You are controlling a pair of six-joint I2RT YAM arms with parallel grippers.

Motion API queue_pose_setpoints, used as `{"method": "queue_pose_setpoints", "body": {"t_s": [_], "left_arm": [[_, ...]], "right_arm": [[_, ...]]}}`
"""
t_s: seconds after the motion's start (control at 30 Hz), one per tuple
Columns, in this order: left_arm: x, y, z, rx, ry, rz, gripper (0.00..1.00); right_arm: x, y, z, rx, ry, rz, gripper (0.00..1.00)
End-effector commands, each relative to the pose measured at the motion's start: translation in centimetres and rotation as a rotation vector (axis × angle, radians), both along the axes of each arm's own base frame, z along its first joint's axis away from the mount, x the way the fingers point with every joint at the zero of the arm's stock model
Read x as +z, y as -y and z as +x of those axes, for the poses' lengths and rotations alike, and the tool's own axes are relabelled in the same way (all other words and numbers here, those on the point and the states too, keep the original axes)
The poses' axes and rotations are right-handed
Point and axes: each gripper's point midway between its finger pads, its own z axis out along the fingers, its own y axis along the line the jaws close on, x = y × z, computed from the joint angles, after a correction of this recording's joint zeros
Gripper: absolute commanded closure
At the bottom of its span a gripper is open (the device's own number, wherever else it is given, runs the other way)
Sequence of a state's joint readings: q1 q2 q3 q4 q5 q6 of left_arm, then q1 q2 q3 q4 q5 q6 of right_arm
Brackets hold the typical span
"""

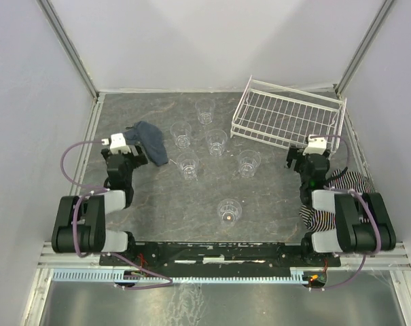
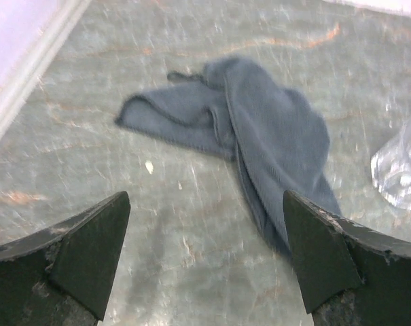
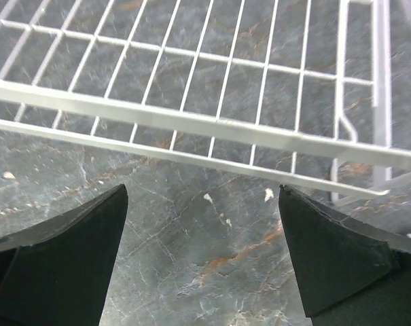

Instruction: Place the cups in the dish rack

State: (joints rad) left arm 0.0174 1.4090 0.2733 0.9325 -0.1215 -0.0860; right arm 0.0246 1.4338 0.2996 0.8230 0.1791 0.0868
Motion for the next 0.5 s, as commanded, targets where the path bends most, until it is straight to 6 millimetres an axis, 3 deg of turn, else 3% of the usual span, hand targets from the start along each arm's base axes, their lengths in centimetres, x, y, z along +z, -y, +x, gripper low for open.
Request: {"method": "queue_pose_setpoints", "body": {"t_s": [0.0, 0.1, 0.23, 0.37, 0.47], "left_arm": [[4.3, -1.5, 1.4, 0.102, -0.024, -0.020, 0.01], [7.6, -1.2, 3.1, 0.096, -0.022, -0.048, 0.01], [9.2, 0.1, 6.4, 0.029, -0.133, -0.082, 0.01], [11.9, 1.4, 9.4, -0.013, -0.092, -0.152, 0.01], [11.9, 2.8, 11.8, -0.073, -0.158, -0.189, 0.01]], "right_arm": [[4.7, 0.8, 0.3, -0.061, 0.058, 0.008, 0.00], [6.9, 0.8, 0.1, -0.090, 0.047, 0.056, 0.01], [9.7, 0.7, 0.3, -0.111, -0.017, 0.093, 0.03], [12.5, -0.4, 1.1, -0.059, -0.056, 0.122, 0.04], [14.4, -1.5, 1.7, -0.004, -0.059, 0.142, 0.05]]}}
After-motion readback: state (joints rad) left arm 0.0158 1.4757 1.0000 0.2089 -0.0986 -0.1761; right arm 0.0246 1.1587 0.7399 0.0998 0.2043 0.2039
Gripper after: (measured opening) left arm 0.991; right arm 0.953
